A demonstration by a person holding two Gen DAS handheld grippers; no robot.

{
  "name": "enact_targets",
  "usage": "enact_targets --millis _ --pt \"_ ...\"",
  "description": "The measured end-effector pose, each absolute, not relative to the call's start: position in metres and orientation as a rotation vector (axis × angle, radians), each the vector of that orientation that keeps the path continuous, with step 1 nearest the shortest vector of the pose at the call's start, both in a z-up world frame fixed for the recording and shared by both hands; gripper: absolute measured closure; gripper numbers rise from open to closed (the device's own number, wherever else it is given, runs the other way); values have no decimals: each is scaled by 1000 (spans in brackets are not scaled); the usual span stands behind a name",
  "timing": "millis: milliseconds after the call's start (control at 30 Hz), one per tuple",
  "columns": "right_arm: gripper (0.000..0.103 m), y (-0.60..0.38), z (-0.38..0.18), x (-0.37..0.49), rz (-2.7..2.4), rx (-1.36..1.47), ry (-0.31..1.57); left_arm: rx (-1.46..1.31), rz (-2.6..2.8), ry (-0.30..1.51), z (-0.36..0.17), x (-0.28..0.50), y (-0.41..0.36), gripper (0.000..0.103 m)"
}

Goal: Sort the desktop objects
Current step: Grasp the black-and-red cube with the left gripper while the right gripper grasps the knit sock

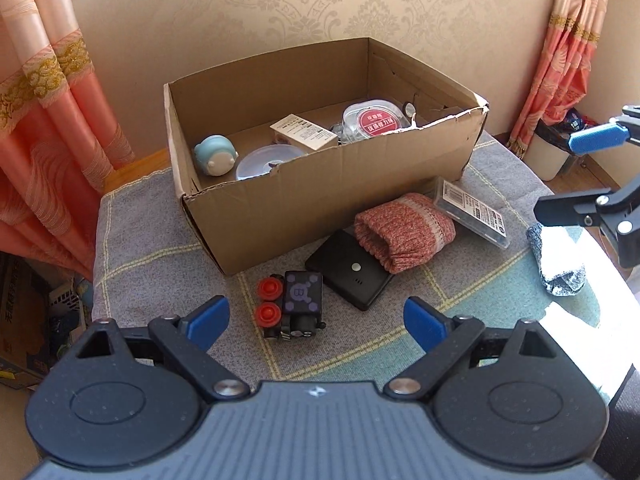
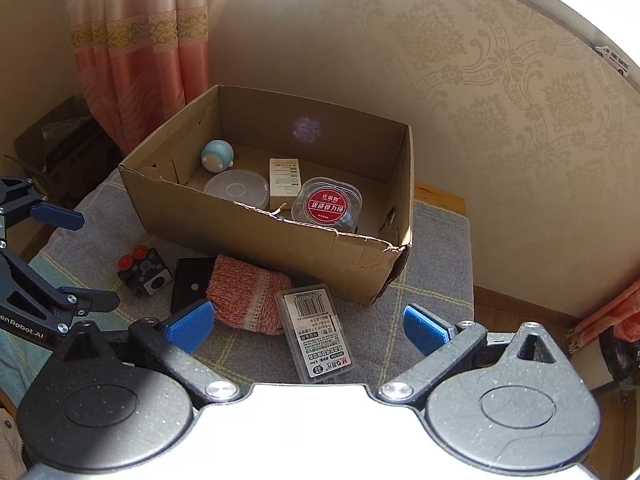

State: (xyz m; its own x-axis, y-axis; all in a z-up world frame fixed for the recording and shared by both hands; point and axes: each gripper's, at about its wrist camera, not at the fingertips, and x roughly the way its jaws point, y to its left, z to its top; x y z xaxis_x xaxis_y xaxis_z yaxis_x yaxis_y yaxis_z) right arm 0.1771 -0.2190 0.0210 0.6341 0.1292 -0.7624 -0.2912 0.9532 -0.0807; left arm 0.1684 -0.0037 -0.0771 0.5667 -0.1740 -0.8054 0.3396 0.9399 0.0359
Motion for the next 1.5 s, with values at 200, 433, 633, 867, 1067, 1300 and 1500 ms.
enact_targets --millis 200,433,633,867,1067,1300,1500 --pt "1 -221 5 156 196 -105 872 187 -265 932 -92 172 -2 9" --pt "1 -219 -8 137 143 -71 877 136 -246 927 -104 177 5 9" --pt "1 -216 -16 122 127 -97 873 106 -214 925 -115 186 13 11" --pt "1 -225 -18 112 87 -100 851 124 -212 935 -125 196 9 22" --pt "1 -234 -20 107 84 -100 849 135 -219 947 -134 202 7 34" --pt "1 -242 -23 109 78 -83 850 132 -219 962 -142 207 6 51" --pt "1 -245 -26 109 81 -92 852 121 -224 955 -143 208 8 52"
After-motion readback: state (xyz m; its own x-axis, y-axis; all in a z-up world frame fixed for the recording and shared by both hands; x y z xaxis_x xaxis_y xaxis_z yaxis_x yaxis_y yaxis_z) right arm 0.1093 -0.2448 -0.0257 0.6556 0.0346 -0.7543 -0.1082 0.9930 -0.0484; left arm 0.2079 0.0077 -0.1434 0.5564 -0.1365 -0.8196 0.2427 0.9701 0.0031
